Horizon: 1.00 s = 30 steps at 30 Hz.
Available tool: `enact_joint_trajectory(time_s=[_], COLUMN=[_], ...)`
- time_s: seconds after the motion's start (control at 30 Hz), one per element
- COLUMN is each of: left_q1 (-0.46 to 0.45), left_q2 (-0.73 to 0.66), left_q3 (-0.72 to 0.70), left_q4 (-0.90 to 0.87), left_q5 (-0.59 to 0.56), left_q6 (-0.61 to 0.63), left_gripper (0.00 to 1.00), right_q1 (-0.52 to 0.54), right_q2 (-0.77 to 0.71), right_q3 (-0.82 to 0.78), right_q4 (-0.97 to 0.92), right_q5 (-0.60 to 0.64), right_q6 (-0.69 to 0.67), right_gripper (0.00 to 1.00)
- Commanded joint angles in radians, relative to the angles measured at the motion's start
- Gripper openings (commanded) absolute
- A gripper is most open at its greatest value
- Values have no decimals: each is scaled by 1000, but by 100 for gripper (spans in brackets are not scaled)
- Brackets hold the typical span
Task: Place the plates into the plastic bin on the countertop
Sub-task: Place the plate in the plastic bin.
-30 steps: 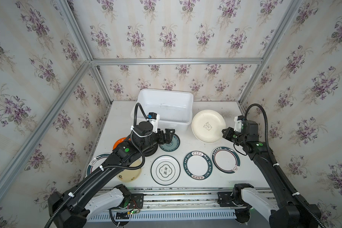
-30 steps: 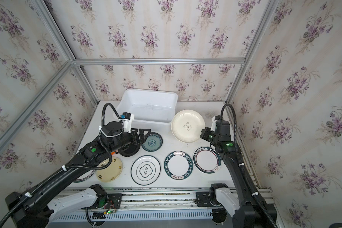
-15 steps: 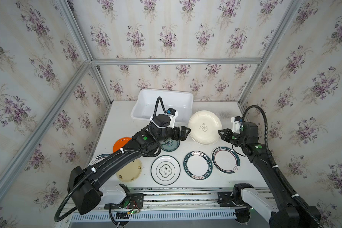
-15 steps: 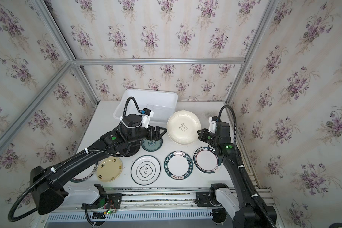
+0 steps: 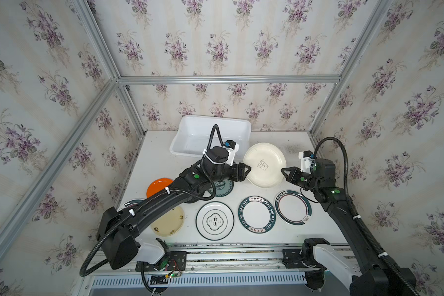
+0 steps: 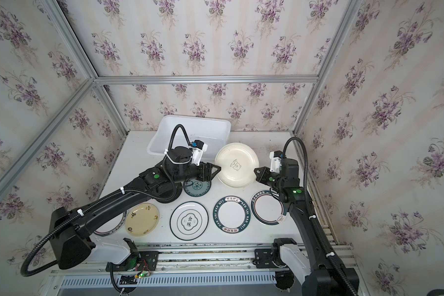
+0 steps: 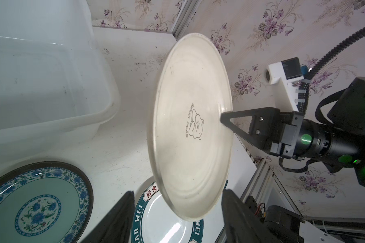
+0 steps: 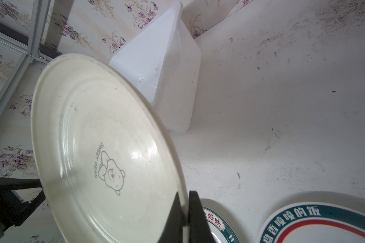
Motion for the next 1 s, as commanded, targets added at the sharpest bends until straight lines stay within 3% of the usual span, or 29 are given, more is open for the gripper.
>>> enact_joint_trajectory(time_s=[0.0,0.1,0.17,0.27,0.47,0.97], left_q1=[1,1,1,2,1,2], left_q2=[10,22,29,40,62,106], left_q3=[16,26,33,43,64,87], left_q4=[31,31,31,31,30,16], left_q5=[-12,-13,-16,-17,-12,-21], left_q6=[12,13,19,23,22,27], left_gripper=[62,56,41,38,20,23], right_q1=[0,-1,0,0,0,0], right_q2=[-2,1,2,1,-2,-1], right_q3=[-3,-2,-2,-4,-4,0], right_q4=[57,59,60,63,60,81], right_q5=[-25,-31,-33,-38,-49,-107], right_q6=[9,11,11,10,4,-16], right_gripper=[0,0,0,0,0,0])
